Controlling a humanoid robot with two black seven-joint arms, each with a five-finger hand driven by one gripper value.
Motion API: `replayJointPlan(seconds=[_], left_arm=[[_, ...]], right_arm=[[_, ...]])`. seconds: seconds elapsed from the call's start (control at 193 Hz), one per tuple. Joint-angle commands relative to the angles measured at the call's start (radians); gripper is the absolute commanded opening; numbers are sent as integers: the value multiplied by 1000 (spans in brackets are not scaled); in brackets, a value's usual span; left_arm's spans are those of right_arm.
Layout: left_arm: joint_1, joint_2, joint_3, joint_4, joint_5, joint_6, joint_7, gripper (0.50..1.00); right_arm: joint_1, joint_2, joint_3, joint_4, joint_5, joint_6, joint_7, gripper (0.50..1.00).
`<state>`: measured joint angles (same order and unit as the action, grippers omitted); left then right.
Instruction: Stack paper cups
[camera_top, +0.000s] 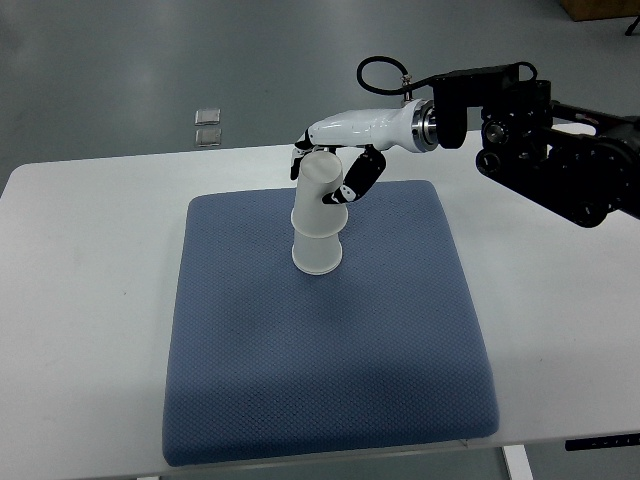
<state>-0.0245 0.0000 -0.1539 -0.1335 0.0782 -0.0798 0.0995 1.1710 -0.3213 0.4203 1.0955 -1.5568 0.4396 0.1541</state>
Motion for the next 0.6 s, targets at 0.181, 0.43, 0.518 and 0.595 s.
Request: replayJointPlan(seconds=[0.181, 0.43, 0.518, 0.595], left_arm=[[0, 0, -1, 0, 0, 0, 0, 1000], [0, 0, -1, 0, 0, 0, 0, 1000], [0, 0, 1, 0, 0, 0, 0, 1000], [0, 0, -1, 0, 0, 0, -3, 1000]], right_arm=[[-17, 1, 0, 0, 1, 1, -22, 866], [-16, -8, 9, 0, 12, 1, -22, 917], [-17, -25, 21, 0, 21, -10, -24, 917], [-25, -51, 48, -6, 43, -56, -25, 915]])
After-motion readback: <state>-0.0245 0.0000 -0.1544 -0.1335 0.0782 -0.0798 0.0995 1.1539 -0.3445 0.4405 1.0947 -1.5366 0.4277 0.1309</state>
